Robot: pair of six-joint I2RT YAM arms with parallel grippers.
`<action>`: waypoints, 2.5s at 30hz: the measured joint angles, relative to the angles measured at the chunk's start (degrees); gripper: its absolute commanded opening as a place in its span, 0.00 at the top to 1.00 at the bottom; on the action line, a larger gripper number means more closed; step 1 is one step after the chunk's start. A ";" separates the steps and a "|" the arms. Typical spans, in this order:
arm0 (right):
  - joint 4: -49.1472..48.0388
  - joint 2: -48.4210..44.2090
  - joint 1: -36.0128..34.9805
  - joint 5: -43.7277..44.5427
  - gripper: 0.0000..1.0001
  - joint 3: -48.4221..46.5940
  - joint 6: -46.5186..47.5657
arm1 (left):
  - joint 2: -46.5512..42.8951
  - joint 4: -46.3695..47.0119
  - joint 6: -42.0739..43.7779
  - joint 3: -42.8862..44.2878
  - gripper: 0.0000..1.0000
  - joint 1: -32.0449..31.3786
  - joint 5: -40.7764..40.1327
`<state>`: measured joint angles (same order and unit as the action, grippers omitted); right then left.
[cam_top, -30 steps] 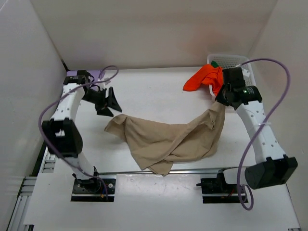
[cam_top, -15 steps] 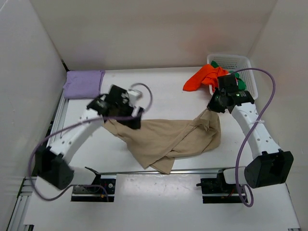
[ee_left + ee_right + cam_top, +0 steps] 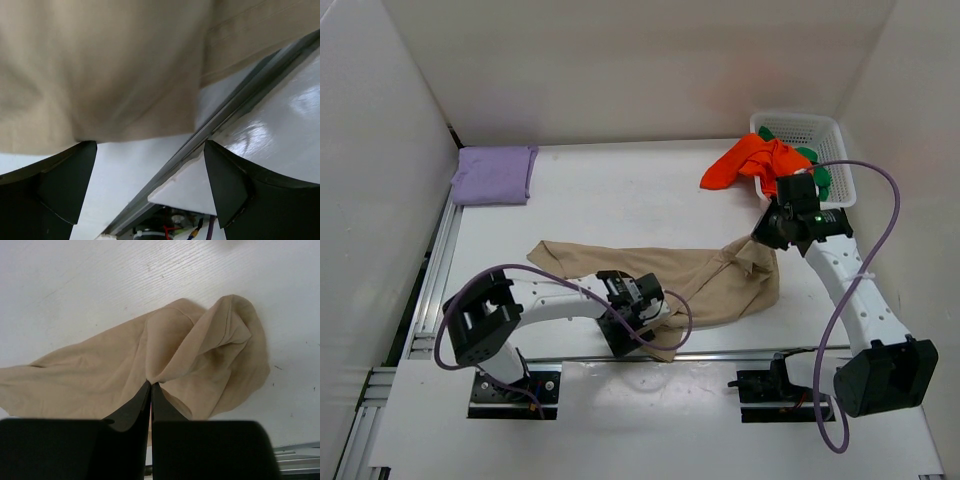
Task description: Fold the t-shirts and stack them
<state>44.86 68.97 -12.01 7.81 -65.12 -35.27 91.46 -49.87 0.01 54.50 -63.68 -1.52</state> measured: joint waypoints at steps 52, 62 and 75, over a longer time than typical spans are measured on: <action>-13.75 -14.84 13.44 -18.47 0.99 3.76 -5.14 | -9.64 9.35 0.00 28.04 0.90 53.83 -10.84; -6.14 -30.75 -2.49 -14.05 0.99 37.33 -12.81 | -24.61 1.42 0.02 -9.99 0.90 46.56 -13.49; 1.95 -30.82 -6.12 -5.95 0.99 30.49 -16.74 | -35.69 -5.77 0.02 -18.18 0.89 52.46 -14.73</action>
<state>46.81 38.15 -18.13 1.87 -34.63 -52.01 55.77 -55.64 0.03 36.32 -11.22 -16.25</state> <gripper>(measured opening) 0.011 0.160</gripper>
